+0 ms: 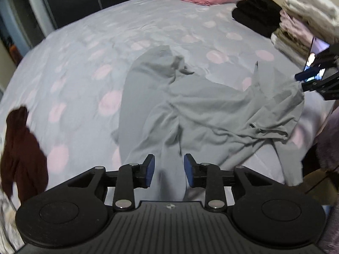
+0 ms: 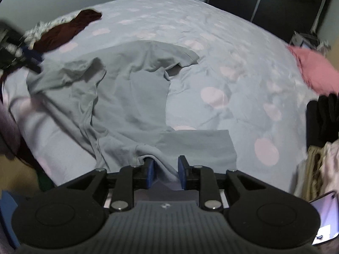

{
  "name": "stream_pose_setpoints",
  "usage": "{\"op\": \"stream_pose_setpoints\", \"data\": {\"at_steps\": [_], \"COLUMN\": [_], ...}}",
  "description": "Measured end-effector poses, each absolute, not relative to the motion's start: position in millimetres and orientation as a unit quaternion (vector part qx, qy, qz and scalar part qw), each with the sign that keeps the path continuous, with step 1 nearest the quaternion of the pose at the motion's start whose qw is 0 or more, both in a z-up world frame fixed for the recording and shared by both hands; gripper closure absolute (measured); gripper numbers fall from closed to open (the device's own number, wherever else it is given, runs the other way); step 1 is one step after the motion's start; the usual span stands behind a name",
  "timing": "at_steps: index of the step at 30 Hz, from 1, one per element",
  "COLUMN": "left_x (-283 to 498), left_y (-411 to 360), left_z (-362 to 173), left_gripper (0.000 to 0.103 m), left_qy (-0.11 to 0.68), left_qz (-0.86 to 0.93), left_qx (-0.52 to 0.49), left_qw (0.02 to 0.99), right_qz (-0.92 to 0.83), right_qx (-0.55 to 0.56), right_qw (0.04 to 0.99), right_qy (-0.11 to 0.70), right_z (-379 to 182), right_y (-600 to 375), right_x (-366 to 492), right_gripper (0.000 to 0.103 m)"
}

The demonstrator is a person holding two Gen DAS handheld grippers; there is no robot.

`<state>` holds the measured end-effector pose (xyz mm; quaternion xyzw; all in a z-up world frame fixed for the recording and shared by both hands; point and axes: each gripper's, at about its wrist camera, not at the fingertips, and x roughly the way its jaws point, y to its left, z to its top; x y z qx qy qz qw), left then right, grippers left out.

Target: Fold clothes

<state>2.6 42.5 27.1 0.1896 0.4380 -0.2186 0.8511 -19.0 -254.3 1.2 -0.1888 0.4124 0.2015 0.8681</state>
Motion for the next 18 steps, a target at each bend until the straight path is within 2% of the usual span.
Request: {"op": "stream_pose_setpoints", "data": {"at_steps": [4, 9, 11, 13, 16, 18], "left_x": [12.2, 25.5, 30.6, 34.0, 37.6, 38.9], "left_y": [25.5, 12.9, 8.4, 7.1, 10.7, 15.7], "left_z": [16.1, 2.2, -4.6, -8.7, -7.0, -1.6], "left_gripper": [0.066, 0.065, 0.072, 0.090, 0.098, 0.099], "left_qy": [0.429, 0.427, 0.431, 0.431, 0.433, 0.432], "left_qz": [-0.220, -0.211, -0.205, -0.201, -0.197, -0.194], "left_qx": [0.204, 0.211, 0.219, 0.224, 0.211, 0.202], "left_qw": [0.852, 0.853, 0.851, 0.851, 0.854, 0.857], "right_qz": [0.185, 0.193, 0.211, 0.241, 0.287, 0.317], "right_qx": [-0.224, -0.232, -0.237, -0.244, -0.254, -0.261], "right_qw": [0.854, 0.846, 0.843, 0.838, 0.828, 0.820], "right_qy": [0.431, 0.440, 0.435, 0.425, 0.410, 0.399], "right_z": [0.1, 4.9, 6.4, 6.4, 6.3, 6.2], "right_y": [-255.3, -263.1, -260.9, -254.3, -244.3, -237.7], "right_x": [-21.4, -29.7, -35.3, -42.6, -53.5, -60.8], "right_gripper": [0.070, 0.067, 0.067, 0.067, 0.067, 0.068]}}
